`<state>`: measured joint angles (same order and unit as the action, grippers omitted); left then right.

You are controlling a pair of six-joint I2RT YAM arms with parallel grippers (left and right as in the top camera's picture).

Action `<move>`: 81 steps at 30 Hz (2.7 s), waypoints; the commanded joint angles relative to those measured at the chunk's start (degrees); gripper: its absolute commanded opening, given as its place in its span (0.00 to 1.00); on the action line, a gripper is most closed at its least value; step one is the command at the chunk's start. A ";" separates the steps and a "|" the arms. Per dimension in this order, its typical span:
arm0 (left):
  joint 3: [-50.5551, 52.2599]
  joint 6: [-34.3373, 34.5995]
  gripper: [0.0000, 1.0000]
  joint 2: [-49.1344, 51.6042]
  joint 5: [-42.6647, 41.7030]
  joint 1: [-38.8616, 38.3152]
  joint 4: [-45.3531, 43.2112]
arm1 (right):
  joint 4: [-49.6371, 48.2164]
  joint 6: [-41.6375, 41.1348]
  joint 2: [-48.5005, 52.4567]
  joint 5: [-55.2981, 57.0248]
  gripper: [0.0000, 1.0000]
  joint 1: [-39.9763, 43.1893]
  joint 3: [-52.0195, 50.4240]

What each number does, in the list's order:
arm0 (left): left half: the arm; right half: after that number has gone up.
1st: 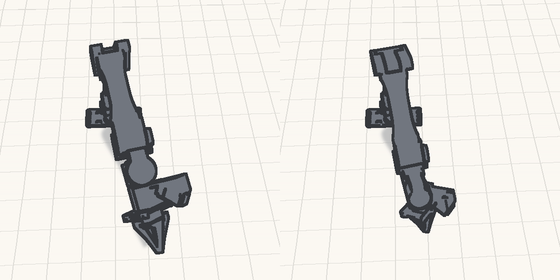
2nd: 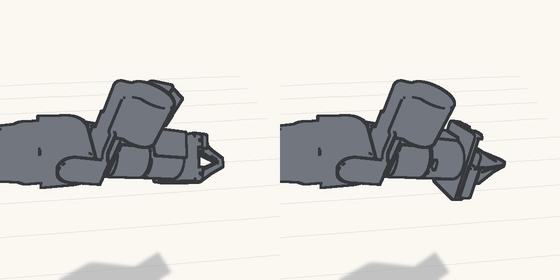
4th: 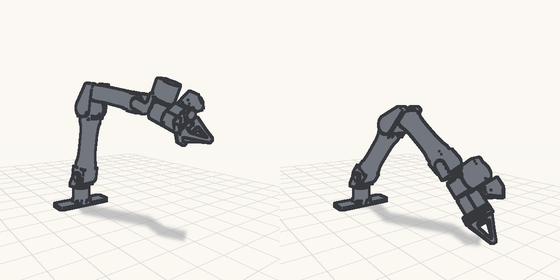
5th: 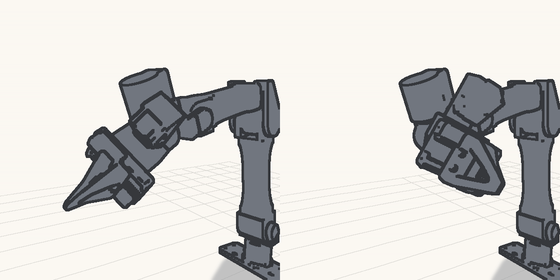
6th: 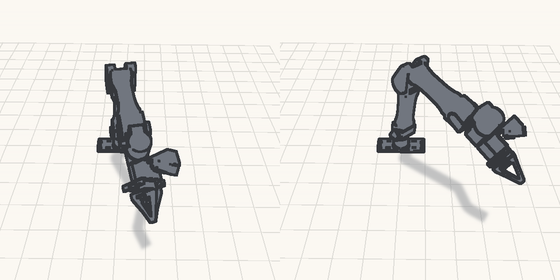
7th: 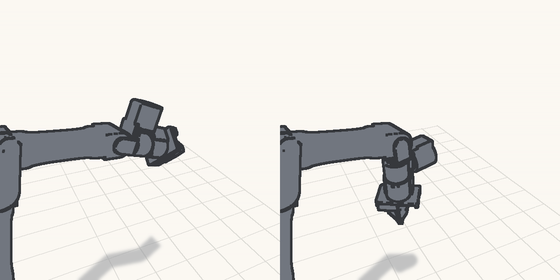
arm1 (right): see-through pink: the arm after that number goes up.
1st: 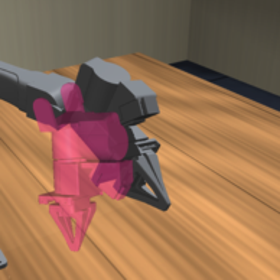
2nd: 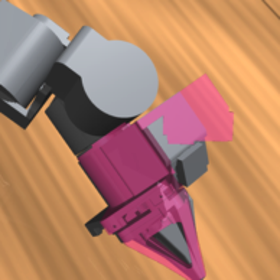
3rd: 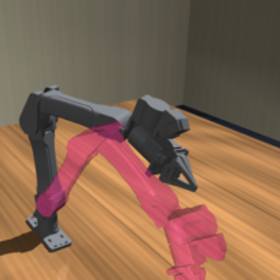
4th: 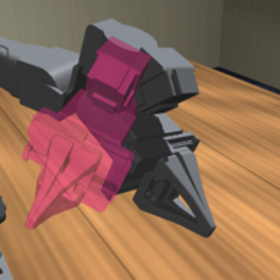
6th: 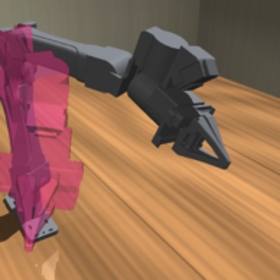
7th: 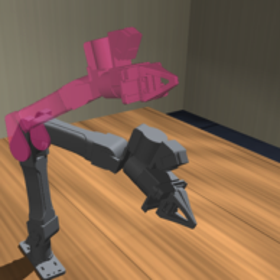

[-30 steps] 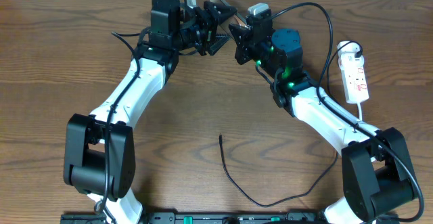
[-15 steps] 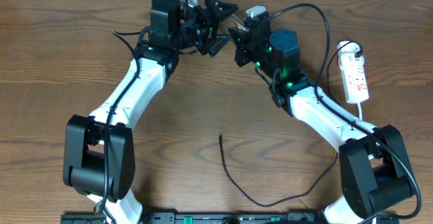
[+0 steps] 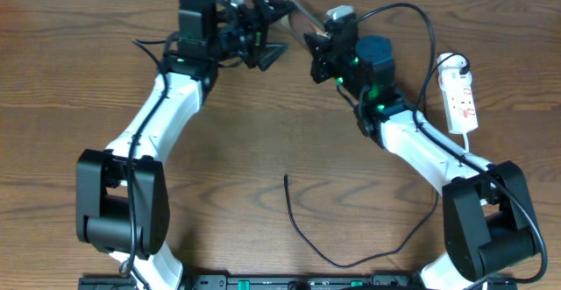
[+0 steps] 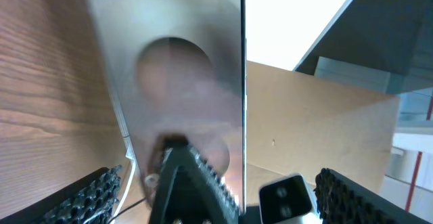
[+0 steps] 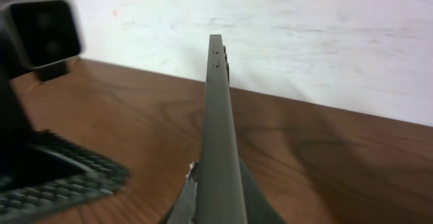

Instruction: Plug charger to phone and switch on socket

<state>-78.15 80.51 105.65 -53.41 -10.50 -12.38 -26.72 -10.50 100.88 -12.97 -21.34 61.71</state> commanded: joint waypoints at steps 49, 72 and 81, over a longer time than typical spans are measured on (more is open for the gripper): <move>-0.98 -17.53 0.94 -1.60 -3.48 9.75 -0.68 | -13.22 -93.81 -0.46 0.81 0.01 -8.33 1.18; -0.98 -7.02 0.93 -1.60 6.56 6.73 -1.90 | -13.40 -100.67 -0.46 4.94 0.01 -13.03 1.18; -0.98 -6.47 0.71 -1.60 6.54 5.49 -1.90 | -13.40 -100.67 -0.46 5.99 0.01 -14.29 1.18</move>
<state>-78.15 73.87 105.65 -47.37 -4.12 -13.96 -39.00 -110.63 100.88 -7.31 -34.54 61.73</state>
